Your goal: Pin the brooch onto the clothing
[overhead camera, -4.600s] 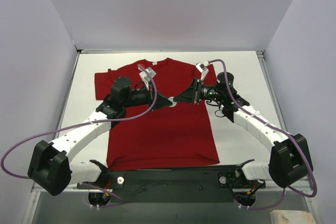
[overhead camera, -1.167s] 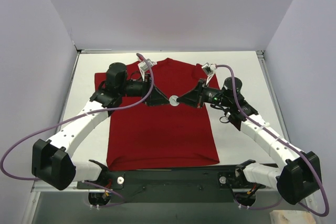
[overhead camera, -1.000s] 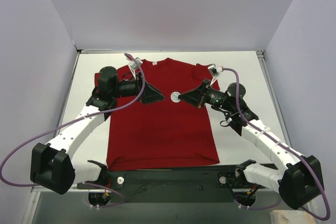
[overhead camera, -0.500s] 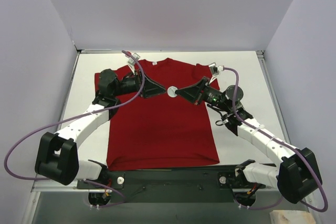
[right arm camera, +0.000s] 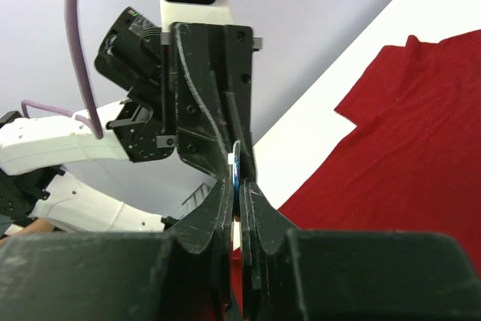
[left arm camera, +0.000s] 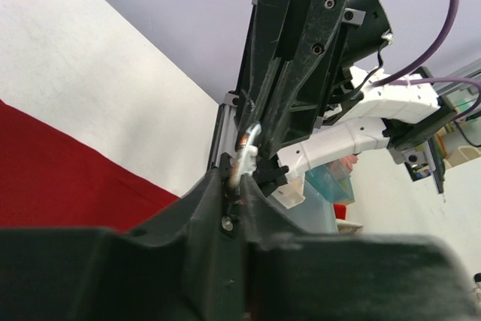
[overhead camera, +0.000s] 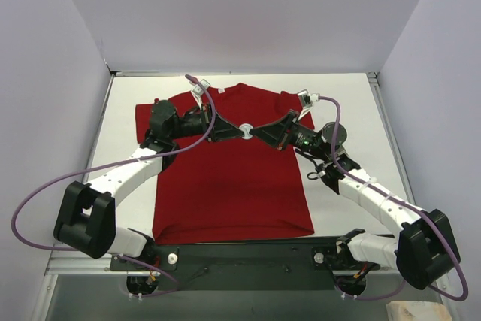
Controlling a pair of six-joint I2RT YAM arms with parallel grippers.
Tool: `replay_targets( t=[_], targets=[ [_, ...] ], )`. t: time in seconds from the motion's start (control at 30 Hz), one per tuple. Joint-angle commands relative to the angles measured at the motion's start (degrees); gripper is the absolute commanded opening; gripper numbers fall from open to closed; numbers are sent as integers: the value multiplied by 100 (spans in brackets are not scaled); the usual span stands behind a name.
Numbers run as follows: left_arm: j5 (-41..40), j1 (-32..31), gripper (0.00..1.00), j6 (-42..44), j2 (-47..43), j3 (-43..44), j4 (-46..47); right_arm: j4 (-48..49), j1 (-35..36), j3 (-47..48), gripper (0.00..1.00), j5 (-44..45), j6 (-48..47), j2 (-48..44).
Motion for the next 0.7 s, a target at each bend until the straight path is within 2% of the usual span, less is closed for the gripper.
replay_targets(
  t=[0.0, 0.07, 0.13, 0.17, 0.23, 0.27, 0.37, 0.47, 0.57, 0.67],
  targets=[
    [-57, -16, 9, 134, -13, 302, 209, 544, 40, 273, 0, -51, -5, 36],
    [-66, -16, 0, 221, -48, 320, 147, 456, 40, 335, 0, -164, 31, 132],
    [-92, -25, 0, 431, -127, 355, -116, 307, 32, 467, 9, -270, 48, 194],
    [-118, -25, 0, 546, -163, 381, -256, 245, 32, 511, 23, -306, 40, 221],
    [-171, -34, 0, 983, -294, 478, -844, 122, 32, 581, 36, -376, 13, 221],
    [-250, -51, 0, 1152, -338, 513, -1264, 104, 32, 599, 48, -402, -13, 212],
    [-495, -86, 0, 1723, -558, 601, -1951, 51, 14, 590, 68, -394, -22, 133],
    [-628, -95, 0, 1970, -760, 566, -2147, 165, 23, 590, 73, -438, 74, 150],
    [-681, -95, 0, 1971, -866, 514, -2112, 332, 23, 581, 73, -525, 232, 238],
    [-637, -104, 0, 1857, -866, 496, -1972, 552, 32, 581, 67, -657, 382, 388]
  ],
)
